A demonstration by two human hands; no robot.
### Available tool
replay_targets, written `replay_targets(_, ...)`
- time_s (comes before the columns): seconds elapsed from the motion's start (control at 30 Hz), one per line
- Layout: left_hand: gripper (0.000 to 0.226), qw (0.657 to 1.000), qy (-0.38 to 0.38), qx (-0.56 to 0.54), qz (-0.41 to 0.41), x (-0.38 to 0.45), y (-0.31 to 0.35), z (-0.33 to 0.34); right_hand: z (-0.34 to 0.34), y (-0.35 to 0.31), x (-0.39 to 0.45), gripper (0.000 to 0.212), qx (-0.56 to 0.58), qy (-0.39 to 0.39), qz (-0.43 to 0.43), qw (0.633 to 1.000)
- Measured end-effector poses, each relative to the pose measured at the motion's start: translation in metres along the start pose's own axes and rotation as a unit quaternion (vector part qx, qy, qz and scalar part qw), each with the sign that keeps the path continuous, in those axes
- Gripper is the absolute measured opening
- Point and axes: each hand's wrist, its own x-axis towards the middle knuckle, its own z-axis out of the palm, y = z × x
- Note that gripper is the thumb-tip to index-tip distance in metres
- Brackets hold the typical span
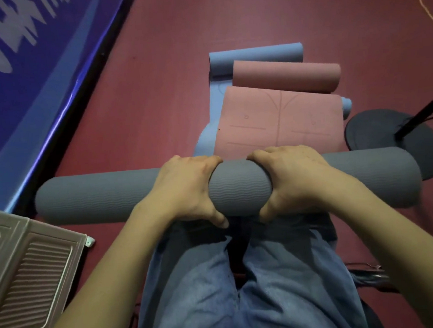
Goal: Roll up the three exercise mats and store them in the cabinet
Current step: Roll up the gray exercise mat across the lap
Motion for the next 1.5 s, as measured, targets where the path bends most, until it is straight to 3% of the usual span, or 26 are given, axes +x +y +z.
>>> replay_targets(0.23, 0.116, 1.000, 0.009, -0.007, -0.019, -0.015, 0.010, 0.003, -0.007, -0.010, 0.003, 0.095, -0.020, -0.024, 0.005, 0.999)
replay_targets(0.47, 0.099, 0.998, -0.055, -0.016, -0.011, -0.016, 0.010, -0.015, -0.011, -0.001, -0.014, 0.095, 0.064, -0.036, -0.004, 0.997)
replay_targets(0.77, 0.086, 0.974, -0.207, -0.089, 0.027, -0.049, 0.033, -0.012, 0.006, 0.003, -0.053, 0.085, 0.141, -0.199, -0.058, 0.968)
replay_targets(1.0, 0.094, 0.971, -0.210, -0.116, 0.025, -0.039, 0.023, -0.005, 0.016, 0.006, -0.041, 0.100, 0.166, -0.113, -0.101, 0.974)
replay_targets(1.13, 0.098, 0.958, -0.235, -0.159, 0.032, -0.030, 0.014, -0.006, 0.012, 0.010, -0.039, 0.090, 0.238, -0.056, -0.112, 0.963)
replay_targets(1.3, 0.121, 0.959, -0.181, -0.203, 0.082, -0.026, 0.006, -0.008, 0.011, 0.012, -0.041, 0.075, 0.254, 0.006, -0.105, 0.962)
replay_targets(1.5, 0.106, 0.965, -0.119, -0.222, 0.068, -0.027, 0.000, 0.000, 0.009, 0.008, -0.051, 0.069, 0.228, 0.013, -0.060, 0.972)
